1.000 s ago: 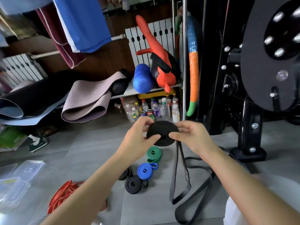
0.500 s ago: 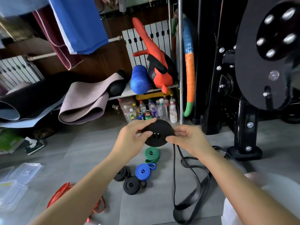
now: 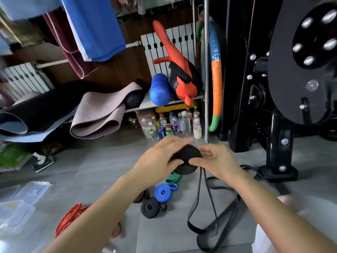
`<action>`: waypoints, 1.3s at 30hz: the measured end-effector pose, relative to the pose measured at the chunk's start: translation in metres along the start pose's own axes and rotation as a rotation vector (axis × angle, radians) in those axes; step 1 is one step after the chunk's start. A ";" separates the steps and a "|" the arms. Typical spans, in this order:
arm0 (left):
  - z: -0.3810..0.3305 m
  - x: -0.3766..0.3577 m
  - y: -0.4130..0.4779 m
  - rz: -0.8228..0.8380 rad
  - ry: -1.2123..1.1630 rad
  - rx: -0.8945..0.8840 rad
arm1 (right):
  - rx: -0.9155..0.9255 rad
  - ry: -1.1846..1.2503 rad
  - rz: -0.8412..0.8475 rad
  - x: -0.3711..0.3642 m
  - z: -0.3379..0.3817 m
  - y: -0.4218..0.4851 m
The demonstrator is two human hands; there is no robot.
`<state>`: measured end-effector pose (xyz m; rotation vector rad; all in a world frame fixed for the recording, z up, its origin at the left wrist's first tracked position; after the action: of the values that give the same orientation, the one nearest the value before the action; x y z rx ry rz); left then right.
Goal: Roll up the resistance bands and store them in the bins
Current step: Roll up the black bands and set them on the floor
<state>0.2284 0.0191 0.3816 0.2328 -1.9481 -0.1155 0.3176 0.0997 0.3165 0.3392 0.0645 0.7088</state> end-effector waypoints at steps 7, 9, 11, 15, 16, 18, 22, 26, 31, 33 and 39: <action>0.007 0.013 0.003 -0.051 -0.210 0.056 | 0.038 -0.047 -0.010 0.005 0.014 -0.003; 0.016 0.021 0.001 -0.146 -0.351 0.136 | 0.037 -0.021 -0.012 0.007 0.016 -0.005; 0.021 0.023 -0.001 -0.209 -0.479 0.189 | 0.028 0.045 -0.045 0.010 0.015 -0.006; 0.027 0.014 -0.006 -0.281 -0.842 0.256 | 0.018 0.114 -0.067 0.011 0.017 -0.007; 0.029 0.009 -0.008 -0.285 -0.942 0.281 | 0.025 0.120 -0.074 0.012 0.018 -0.007; 0.031 -0.003 -0.010 -0.268 -1.056 0.327 | 0.046 0.096 -0.090 0.015 0.019 -0.007; 0.023 -0.003 -0.004 -0.161 -0.804 0.279 | 0.060 -0.101 -0.032 0.016 0.021 -0.008; 0.023 0.010 0.007 -0.058 -0.287 0.255 | 0.039 -0.443 0.034 0.014 0.019 -0.010; 0.002 -0.014 0.011 0.159 0.141 0.119 | 0.027 -0.615 0.125 0.003 0.020 -0.014; 0.000 -0.018 0.014 0.177 0.160 0.122 | 0.031 -0.621 0.144 0.000 0.021 -0.015; 0.024 0.001 0.014 0.041 -0.286 0.290 | 0.038 -0.340 -0.007 0.018 0.022 -0.012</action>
<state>0.2045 0.0320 0.3764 0.3841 -2.2518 0.1717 0.3427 0.0962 0.3341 0.4914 -0.2438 0.6356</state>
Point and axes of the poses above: each hand's wrist, its own y-axis towards the middle knuckle, its own x-axis out of the back of the hand, z = x × y, the point moved 10 cm from there along y, towards the middle knuckle, and after that the axes turned 11 degrees about x, right-handed, at the moved point
